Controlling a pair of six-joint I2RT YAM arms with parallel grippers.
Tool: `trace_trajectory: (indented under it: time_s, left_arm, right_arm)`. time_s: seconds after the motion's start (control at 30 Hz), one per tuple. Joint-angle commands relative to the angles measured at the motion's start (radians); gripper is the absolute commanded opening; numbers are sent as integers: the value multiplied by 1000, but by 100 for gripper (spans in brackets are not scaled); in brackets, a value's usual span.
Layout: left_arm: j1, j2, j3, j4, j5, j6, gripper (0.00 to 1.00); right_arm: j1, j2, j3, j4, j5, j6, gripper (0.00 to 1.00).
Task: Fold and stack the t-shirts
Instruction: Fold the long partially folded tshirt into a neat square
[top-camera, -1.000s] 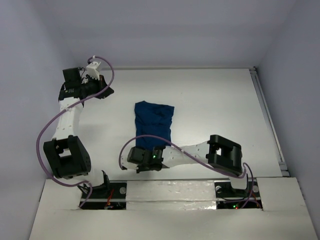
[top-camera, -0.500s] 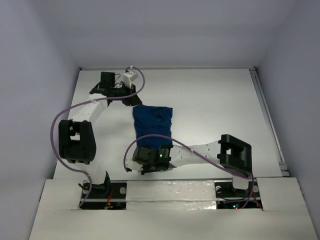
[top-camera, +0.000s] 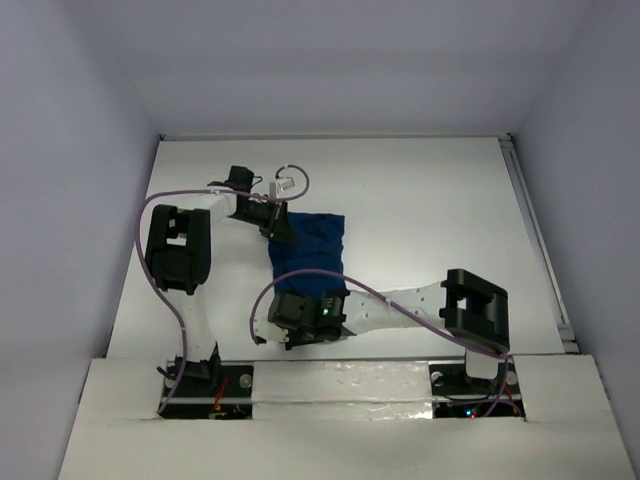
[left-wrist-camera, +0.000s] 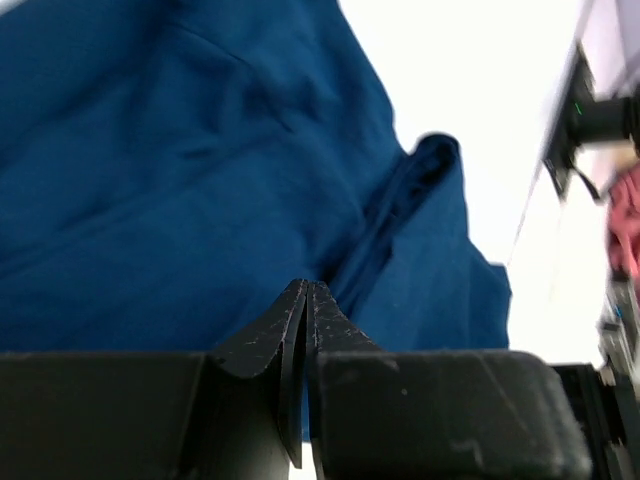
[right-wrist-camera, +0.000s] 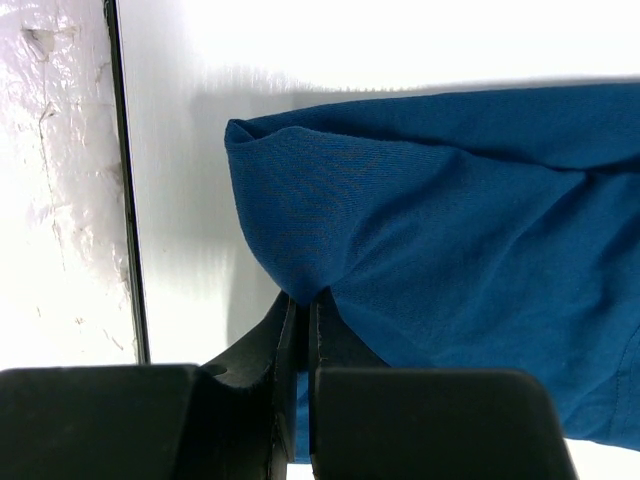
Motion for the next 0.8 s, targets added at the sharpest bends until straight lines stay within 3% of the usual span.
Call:
trace_trajectory:
  time_s: [0.0,0.13,0.2,0.27,0.33,0.43,0.5,0.77]
  left_arm:
    - [-31,10,15,-120,104,130,0]
    - [-65,62,37,-300,134,290,0]
    - [-65,76,23,-286,118,283,0]
    - [-65,82,2,-190,69,192,0]
    - [-76,47,-64,-14,-65,40,0]
    - [-106,-22,-159,180,-292,-75,0]
    - [-106,-39,-193,227,-410,-119,0]
    - [-148,1,-179,188,-323,-98,0]
  right_arm:
    - [6,-35,3,12,14,-6,0]
    - [-3,-34,10,10,22,-6,0]
    - [-3,-35,13,7,19,-7,0]
    - [-3,-37,16,5,19,-9,0]
    - [-3,-38,19,5,25,-10,0]
    - [-12,-51,22,4,33,-13,0]
    - [-12,-58,25,-1,43,-18,0]
    - [-55,-117,108,-56,112,-56,0]
